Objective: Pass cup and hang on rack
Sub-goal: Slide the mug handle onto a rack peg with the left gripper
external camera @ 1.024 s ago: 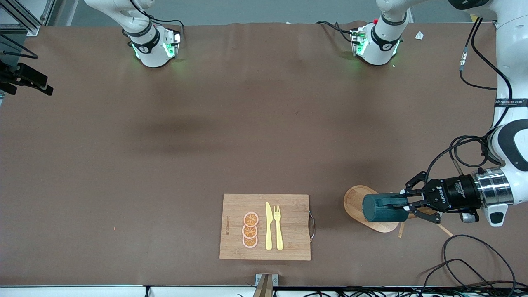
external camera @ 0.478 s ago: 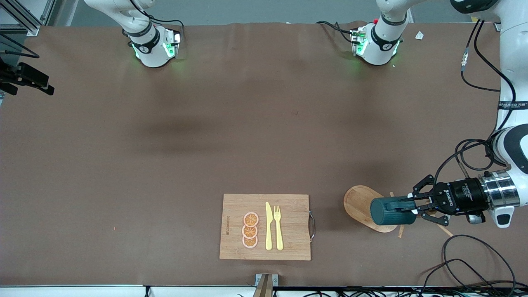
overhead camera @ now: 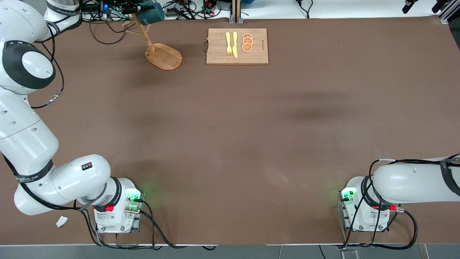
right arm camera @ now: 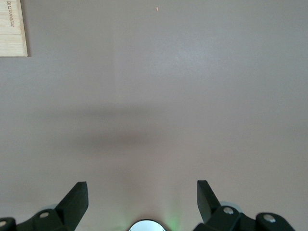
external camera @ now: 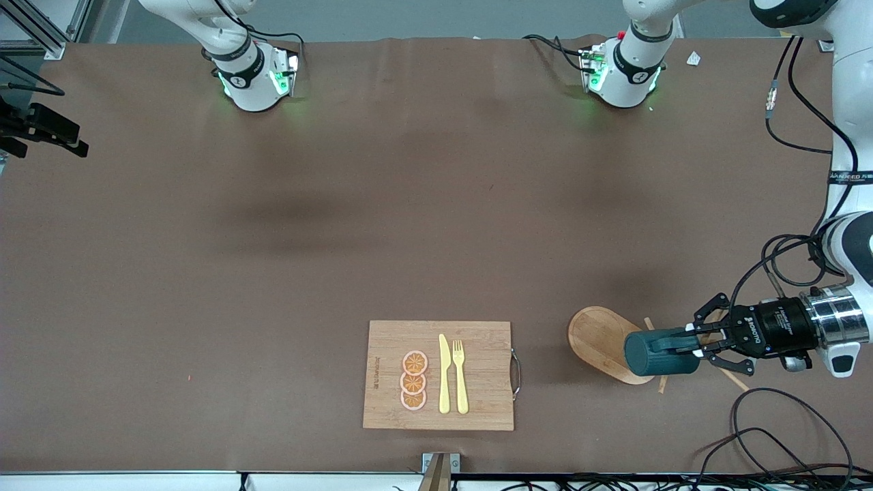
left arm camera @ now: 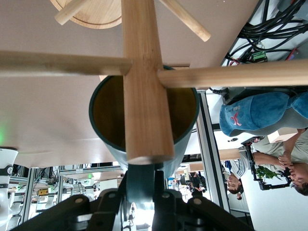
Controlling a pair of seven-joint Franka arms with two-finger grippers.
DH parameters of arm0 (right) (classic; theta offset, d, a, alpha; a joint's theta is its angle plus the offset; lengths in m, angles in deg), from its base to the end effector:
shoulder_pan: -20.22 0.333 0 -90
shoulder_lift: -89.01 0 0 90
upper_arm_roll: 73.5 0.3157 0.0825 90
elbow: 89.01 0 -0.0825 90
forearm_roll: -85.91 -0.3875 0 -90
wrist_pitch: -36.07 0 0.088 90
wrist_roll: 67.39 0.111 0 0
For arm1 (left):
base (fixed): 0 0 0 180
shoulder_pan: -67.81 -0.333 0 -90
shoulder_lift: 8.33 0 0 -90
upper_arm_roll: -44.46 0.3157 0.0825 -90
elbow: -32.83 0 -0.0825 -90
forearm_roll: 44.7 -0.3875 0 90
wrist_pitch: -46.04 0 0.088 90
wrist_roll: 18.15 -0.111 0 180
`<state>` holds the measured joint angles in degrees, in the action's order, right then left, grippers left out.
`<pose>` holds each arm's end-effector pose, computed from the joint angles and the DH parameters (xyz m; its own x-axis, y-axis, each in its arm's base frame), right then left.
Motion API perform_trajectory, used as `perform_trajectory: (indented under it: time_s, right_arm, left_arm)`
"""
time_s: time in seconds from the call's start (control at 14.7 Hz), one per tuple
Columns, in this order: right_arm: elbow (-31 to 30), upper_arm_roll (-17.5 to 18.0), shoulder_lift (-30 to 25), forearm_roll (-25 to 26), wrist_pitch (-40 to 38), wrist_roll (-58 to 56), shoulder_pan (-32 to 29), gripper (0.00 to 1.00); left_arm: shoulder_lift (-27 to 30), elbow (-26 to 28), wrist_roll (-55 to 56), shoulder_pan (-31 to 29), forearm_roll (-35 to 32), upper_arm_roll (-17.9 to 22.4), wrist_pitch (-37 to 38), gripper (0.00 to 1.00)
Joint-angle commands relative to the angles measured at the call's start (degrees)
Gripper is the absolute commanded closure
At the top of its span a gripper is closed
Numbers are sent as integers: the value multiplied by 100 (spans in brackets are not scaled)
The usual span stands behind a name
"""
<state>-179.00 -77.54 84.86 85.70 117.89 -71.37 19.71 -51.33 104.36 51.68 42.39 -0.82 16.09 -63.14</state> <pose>0.5183 -0.0423 0.6472 0.9975 -0.0087 -0.0695 -0.0097 -0.9999 -0.0136 0.7485 0.0127 0.3849 0.0670 0.5101 -0.8575 0.9902 0.0712 0.1198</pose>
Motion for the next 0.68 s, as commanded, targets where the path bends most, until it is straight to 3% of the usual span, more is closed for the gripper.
perform_trajectory:
  time_s: [0.0, 0.27, 0.41, 0.48, 0.55, 0.61]
  right_arm:
    - [-90, 17, -78, 117, 36, -51, 33, 0]
    - [-90, 17, -78, 117, -8, -51, 95, 0]
    - [-90, 17, -78, 117, -8, -51, 95, 0]
    - [-90, 17, -78, 117, -17, -50, 103, 0]
    - [-90, 17, -78, 117, -17, -50, 130, 0]
    - [-90, 17, -78, 117, -17, -59, 147, 0]
  left_arm:
    - [-25, -17, -84, -24, 139, -36, -6, 99]
    - [-34, -17, -84, -24, 130, -36, -6, 88]
    - [-43, -17, -92, -68, 130, -28, -6, 62]
    - [-34, -17, -84, -103, 130, -36, -6, 38]
    - [-16, -17, -110, -103, 130, -36, -6, 2]
    - [1, -34, -101, -103, 130, -36, -6, 0]
